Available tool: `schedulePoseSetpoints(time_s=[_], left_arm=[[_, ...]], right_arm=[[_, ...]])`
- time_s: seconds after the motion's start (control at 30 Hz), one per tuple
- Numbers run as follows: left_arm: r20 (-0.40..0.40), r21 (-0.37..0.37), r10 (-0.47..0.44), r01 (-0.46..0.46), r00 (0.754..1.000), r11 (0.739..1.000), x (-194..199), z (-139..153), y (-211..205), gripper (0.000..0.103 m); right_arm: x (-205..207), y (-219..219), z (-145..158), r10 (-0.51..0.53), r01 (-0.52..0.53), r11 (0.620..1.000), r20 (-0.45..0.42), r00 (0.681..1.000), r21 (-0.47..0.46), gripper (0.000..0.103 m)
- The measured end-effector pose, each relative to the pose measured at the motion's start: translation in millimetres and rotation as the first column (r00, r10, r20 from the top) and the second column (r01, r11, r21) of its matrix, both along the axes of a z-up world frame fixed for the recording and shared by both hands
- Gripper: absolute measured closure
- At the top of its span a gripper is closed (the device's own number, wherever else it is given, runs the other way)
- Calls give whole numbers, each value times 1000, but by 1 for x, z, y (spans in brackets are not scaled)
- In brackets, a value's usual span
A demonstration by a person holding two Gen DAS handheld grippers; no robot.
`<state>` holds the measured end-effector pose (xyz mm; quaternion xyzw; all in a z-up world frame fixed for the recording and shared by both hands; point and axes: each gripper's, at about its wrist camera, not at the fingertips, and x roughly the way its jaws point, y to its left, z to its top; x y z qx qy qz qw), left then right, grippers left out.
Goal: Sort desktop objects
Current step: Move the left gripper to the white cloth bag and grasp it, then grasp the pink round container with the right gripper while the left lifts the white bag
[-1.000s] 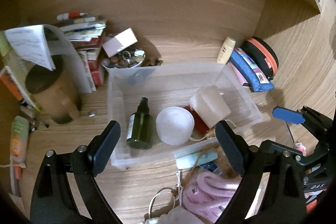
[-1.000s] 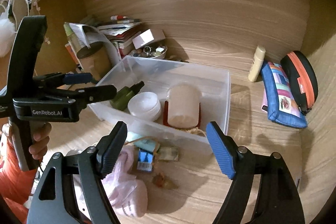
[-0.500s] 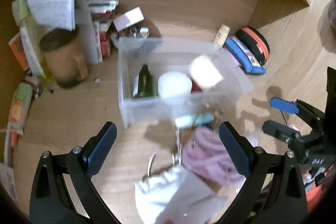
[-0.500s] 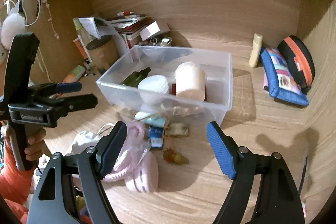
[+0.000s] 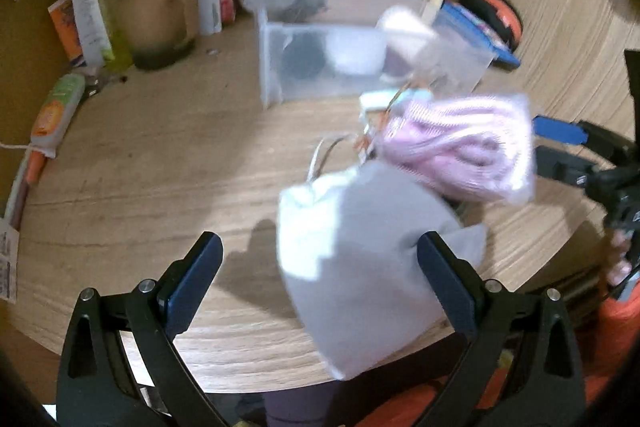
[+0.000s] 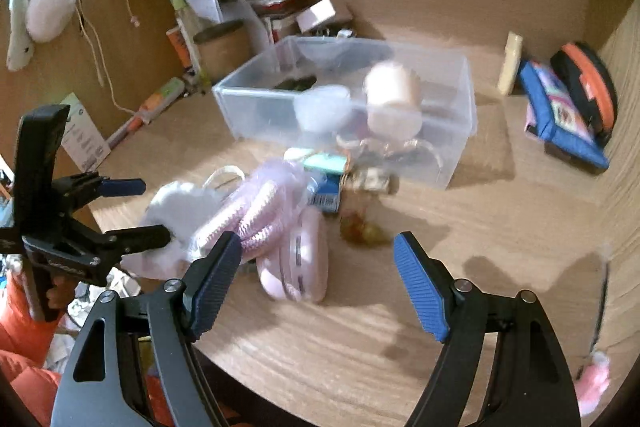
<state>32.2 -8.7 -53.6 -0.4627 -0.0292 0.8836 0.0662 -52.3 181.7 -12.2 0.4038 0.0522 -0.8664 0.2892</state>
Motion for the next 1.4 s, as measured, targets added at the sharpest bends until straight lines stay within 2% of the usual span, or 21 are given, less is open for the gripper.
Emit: schedulePoseSetpoints(time_s=[0.1, 0.3, 0.4, 0.57, 0.63, 0.73, 0.9, 0.93, 1.0, 1.07, 1.13, 1.33, 1.37, 1.4], left_arm=[[8, 28, -11, 11, 1000, 1000, -3, -5, -8, 0], [-17, -35, 21, -21, 1000, 999, -17, -2, -28, 0], [-18, -42, 45, -46, 999, 998, -22, -3, -43, 0], [28, 13, 96, -97, 995, 995, -30, -3, -64, 0], [37, 52, 95, -97, 995, 994, -31, 0, -61, 0], [46, 100, 48, -52, 998, 994, -32, 2, -48, 0], [90, 40, 37, -40, 995, 998, -46, -9, -31, 0], [109, 42, 35, -40, 993, 998, -49, -13, -30, 0], [115, 36, 38, -42, 993, 998, -52, -18, -29, 0], [113, 16, 37, -39, 993, 999, -54, -18, -24, 0], [106, 3, 34, -34, 994, 999, -56, -19, -19, 0], [51, -59, 36, -33, 998, 998, -56, -24, -5, 0], [37, -69, 34, -32, 999, 997, -54, -24, -3, 2], [24, -72, 30, -29, 999, 997, -53, -24, -2, 10]], right_arm=[[2, 0, -5, 12, -11, 1000, 28, 1000, -24, 26], [8, 0, -4, -6, 6, 1000, 1, 1000, -2, 26], [11, 3, -3, -8, 8, 1000, 0, 1000, 10, 26], [16, 5, -6, 5, -5, 1000, 15, 1000, 15, 26], [16, 2, -11, 15, -15, 1000, 23, 1000, 26, 26], [12, -5, -19, 25, -26, 999, 39, 999, 32, 26], [3, -16, -26, 48, -49, 999, 57, 997, 15, 26], [1, -18, -28, 52, -52, 999, 59, 997, 11, 27], [-1, -21, -29, 57, -57, 998, 57, 997, 6, 36], [-5, -22, -32, 58, -58, 998, 69, 996, 3, 53], [-8, -21, -34, 50, -50, 999, 79, 996, -6, 59], [-10, -13, -33, 26, -23, 999, 84, 996, -41, 61], [-10, -13, -33, 23, -20, 999, 85, 996, -43, 62], [-9, -10, -32, 18, -14, 999, 84, 996, -45, 62]])
